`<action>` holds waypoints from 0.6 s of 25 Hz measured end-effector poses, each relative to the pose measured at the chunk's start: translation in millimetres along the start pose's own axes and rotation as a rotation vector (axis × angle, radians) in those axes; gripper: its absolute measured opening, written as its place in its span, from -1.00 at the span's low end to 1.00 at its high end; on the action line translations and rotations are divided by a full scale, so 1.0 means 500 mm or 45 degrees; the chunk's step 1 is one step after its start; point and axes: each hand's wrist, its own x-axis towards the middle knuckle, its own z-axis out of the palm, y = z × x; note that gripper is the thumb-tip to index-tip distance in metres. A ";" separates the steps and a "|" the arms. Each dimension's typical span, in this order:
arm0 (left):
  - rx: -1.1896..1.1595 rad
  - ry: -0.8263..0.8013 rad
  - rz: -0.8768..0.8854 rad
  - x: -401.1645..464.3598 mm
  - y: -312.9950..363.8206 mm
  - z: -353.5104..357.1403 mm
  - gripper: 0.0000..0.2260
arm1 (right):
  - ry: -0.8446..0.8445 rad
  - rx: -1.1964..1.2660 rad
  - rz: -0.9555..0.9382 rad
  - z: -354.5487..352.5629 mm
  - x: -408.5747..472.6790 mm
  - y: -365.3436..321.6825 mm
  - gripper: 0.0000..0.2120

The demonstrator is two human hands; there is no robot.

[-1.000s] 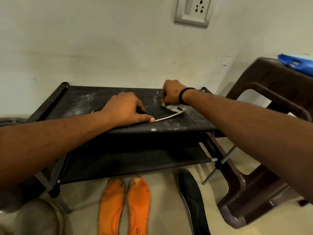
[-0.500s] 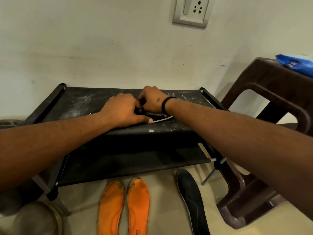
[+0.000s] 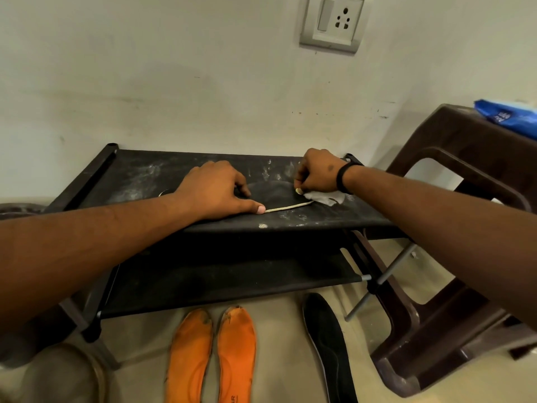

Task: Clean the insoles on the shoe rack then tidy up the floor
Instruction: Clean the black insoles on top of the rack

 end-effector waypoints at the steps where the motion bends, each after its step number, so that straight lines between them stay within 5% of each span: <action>1: -0.007 0.003 0.003 -0.001 0.001 0.000 -0.52 | -0.002 0.033 -0.010 0.001 -0.008 0.000 -0.95; 10: 0.011 -0.001 -0.008 0.002 0.001 -0.002 -0.42 | -0.141 0.182 -0.224 0.021 -0.031 -0.091 -0.93; 15: 0.033 -0.006 -0.034 -0.002 0.005 -0.007 -0.48 | -0.032 0.289 -0.216 0.044 -0.034 -0.091 -0.93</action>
